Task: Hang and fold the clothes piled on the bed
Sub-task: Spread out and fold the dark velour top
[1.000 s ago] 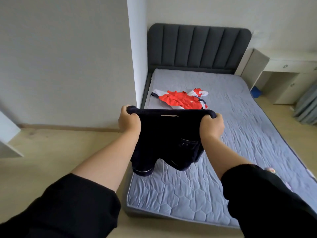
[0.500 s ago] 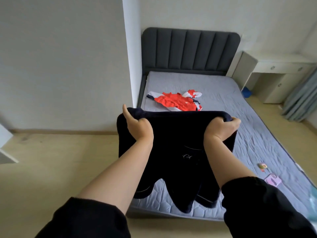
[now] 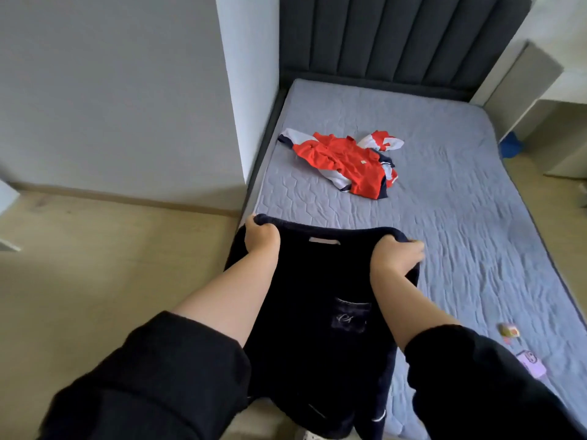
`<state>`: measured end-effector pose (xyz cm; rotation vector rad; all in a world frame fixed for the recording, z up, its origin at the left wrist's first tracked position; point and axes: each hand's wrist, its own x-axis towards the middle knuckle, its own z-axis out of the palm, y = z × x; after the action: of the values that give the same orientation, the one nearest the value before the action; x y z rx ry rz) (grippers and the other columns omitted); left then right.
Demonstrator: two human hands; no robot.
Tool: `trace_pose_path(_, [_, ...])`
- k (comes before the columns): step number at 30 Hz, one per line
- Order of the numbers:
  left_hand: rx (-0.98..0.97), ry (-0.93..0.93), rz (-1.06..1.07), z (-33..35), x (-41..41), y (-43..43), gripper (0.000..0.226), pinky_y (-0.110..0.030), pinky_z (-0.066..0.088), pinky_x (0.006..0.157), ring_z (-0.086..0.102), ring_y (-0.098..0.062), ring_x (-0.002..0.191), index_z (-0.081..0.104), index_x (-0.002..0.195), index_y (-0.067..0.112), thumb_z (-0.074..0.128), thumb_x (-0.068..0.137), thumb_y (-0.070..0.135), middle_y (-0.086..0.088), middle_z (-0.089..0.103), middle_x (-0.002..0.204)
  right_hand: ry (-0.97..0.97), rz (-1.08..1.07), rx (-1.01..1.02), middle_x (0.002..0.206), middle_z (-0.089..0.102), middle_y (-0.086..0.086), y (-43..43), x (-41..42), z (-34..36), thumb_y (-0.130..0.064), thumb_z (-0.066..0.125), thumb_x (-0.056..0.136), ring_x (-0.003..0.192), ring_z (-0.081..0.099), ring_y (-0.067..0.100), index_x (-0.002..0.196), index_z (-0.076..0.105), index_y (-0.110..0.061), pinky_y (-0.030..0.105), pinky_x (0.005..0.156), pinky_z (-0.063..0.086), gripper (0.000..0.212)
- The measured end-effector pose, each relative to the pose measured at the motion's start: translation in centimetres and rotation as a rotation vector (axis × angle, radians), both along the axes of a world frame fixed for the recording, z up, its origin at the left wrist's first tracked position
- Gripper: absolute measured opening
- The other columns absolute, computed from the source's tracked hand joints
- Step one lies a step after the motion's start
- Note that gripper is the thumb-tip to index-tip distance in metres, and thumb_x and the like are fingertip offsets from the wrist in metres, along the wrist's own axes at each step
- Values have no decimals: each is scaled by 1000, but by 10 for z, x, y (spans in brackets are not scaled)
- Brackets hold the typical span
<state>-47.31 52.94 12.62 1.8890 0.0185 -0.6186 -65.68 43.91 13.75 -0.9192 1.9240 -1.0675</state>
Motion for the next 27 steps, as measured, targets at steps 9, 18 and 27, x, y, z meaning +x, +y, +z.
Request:
trace_pose_path(9, [-143, 251, -389, -31, 16, -92, 84, -43, 57, 84, 53, -19, 113, -14, 146, 46, 51, 97, 25, 0, 25, 154, -38, 517, 132, 134, 49, 10, -111, 43, -57, -18, 55, 83, 113, 56, 29, 151, 9, -15, 34, 96, 44, 82])
trace_pose_path(18, [226, 194, -572, -124, -2, -39, 78, -45, 47, 98, 57, -21, 102, 2, 151, 38, 53, 94, 24, 3, 43, 136, 102, 592, 414, 134, 52, 13, -31, 0, -165, -20, 51, 89, 102, 54, 27, 147, 24, -9, 29, 82, 37, 64])
trace_pose_path(27, [183, 191, -739, -253, -19, -14, 73, -36, 38, 103, 42, -23, 132, 8, 151, 35, 50, 94, 23, -1, 27, 156, 129, 671, 370, 145, 41, 7, 22, 11, -281, -24, 49, 93, 95, 56, 18, 152, 14, -16, 25, 72, 38, 69])
